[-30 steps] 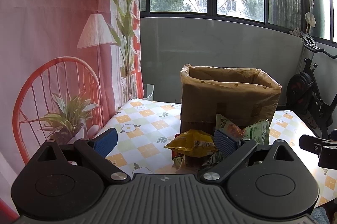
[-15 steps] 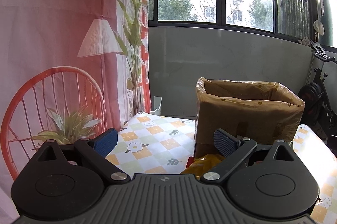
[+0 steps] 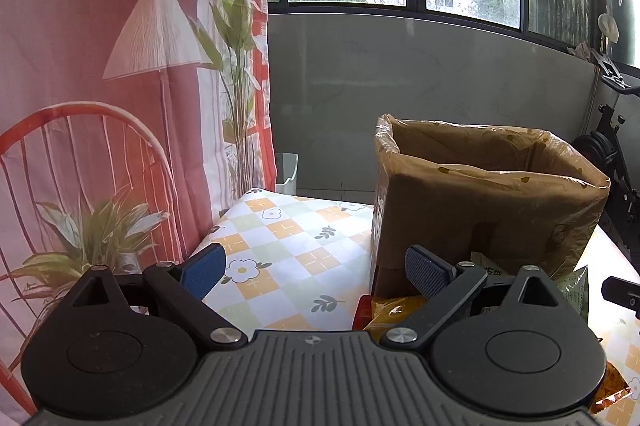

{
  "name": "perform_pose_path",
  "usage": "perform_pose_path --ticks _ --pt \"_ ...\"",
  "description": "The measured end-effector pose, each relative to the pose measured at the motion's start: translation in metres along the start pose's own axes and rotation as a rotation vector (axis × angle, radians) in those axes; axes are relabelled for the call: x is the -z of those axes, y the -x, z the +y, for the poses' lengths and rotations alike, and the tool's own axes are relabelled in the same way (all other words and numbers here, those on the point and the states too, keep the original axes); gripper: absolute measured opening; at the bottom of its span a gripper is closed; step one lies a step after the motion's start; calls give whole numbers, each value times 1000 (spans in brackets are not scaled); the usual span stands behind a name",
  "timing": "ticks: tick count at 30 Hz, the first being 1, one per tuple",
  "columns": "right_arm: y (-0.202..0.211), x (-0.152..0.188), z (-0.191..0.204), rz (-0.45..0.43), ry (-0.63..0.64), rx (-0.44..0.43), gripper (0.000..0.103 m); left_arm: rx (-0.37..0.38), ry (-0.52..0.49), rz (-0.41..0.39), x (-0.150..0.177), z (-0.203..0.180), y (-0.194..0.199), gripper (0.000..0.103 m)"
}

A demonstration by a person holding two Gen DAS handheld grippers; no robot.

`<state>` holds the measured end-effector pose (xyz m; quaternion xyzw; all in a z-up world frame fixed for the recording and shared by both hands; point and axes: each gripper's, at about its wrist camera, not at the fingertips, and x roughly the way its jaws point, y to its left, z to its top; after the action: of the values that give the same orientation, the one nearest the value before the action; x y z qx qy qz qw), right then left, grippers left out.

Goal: Organize snacks
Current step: 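Move both tools down toward the snack packets in front of the box, then grasp the yellow chip bag with the left tool while the right tool grasps the pale green barcode bag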

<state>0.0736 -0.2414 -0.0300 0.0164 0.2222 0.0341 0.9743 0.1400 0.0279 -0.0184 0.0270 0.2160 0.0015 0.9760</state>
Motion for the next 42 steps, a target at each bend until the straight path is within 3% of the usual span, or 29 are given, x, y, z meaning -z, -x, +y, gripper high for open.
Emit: perform_pose_path --ticks 2,8,11,15,18,22,27,42 --pt "-6 -7 3 -12 9 -11 103 18 61 -1 -7 8 -5 98" --pt "-14 -36 4 -96 18 -37 103 -21 76 -49 -33 12 -13 98" --pt "-21 -42 0 -87 -16 -65 103 15 144 -25 -41 20 -22 98" --pt "-27 -40 -3 -66 -33 -67 103 3 124 -20 -45 16 -33 98" --pt "-28 -29 -5 -50 -44 -72 103 11 119 10 -40 13 -43 98" --pt "-38 -15 -6 34 -51 -78 102 38 137 73 -27 9 -60 95" --pt "-44 -7 -2 80 -20 -59 101 38 120 89 -13 1 -69 94" --pt "-66 8 3 164 -38 -165 101 62 73 186 16 -3 -85 94"
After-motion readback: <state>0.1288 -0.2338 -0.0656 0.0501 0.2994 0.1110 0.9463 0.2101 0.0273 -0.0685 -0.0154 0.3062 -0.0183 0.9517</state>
